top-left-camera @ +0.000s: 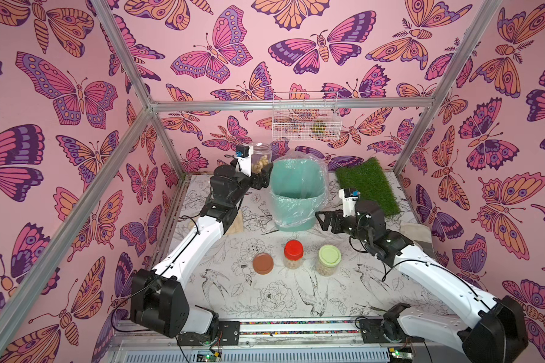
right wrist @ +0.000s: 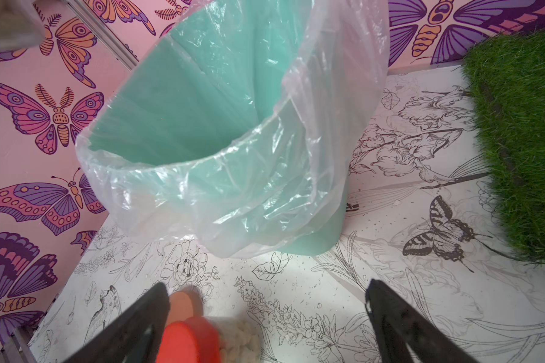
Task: Empty moldy peanuts from jars
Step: Pour the moldy peanuts from the jar into the trash bin.
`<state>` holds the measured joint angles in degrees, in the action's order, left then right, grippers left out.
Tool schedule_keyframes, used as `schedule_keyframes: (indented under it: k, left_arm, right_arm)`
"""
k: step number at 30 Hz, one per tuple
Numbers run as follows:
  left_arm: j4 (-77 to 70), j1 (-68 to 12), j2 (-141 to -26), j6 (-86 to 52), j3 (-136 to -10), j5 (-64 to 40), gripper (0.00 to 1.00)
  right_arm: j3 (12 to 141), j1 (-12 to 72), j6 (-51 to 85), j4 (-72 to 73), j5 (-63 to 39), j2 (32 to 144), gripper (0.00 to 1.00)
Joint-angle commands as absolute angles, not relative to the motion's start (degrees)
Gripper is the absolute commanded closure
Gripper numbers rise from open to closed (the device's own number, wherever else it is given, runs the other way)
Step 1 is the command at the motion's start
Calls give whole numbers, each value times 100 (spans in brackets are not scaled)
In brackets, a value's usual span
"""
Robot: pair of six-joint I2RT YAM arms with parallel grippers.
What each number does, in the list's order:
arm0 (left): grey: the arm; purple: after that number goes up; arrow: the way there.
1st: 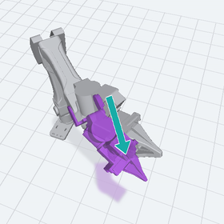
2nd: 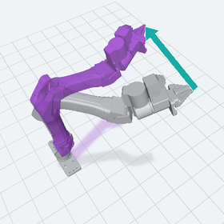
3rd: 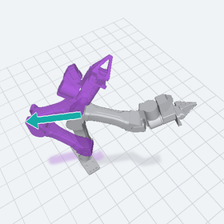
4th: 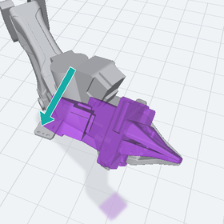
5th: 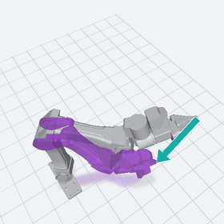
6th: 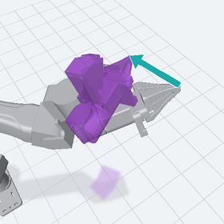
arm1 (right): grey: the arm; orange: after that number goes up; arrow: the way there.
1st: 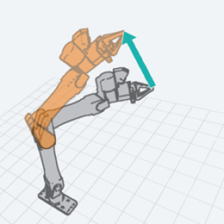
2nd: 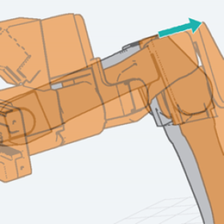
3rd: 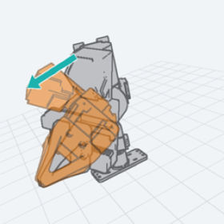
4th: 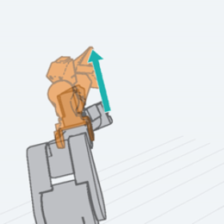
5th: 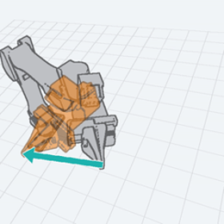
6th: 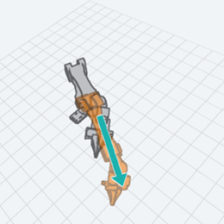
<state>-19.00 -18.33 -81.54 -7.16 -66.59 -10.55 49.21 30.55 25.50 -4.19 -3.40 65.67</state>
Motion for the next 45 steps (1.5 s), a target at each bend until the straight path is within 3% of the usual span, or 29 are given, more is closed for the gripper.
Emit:
schedule_keyframes:
  k: [1,9,20,27,31,45]
  left_arm:
    - [-2715,-1789,-7792,-1137,-6745,-1280,100]
    - [-893,-1884,-7672,1085,-7413,-1449,100]
    - [2465,-2367,-8468,6535,-9487,-1323,100]
    - [3794,-2823,-9710,9612,-11541,-175,100]
    - [3725,-3089,-10283,11457,-11985,605,100]
    - [3475,-3350,-10491,12118,-11884,677,100]
  right_arm:
    - [5124,3105,2583,-580,-398,6617,1]
    - [5083,3155,2610,-543,-369,6648,1]
    - [4972,3154,2530,-440,-357,6632,1]
    - [4777,3154,2573,-222,-331,6607,1]
    - [4697,3157,2558,-135,-304,6609,1]
    - [4597,3155,2433,-13,-225,6599,1]
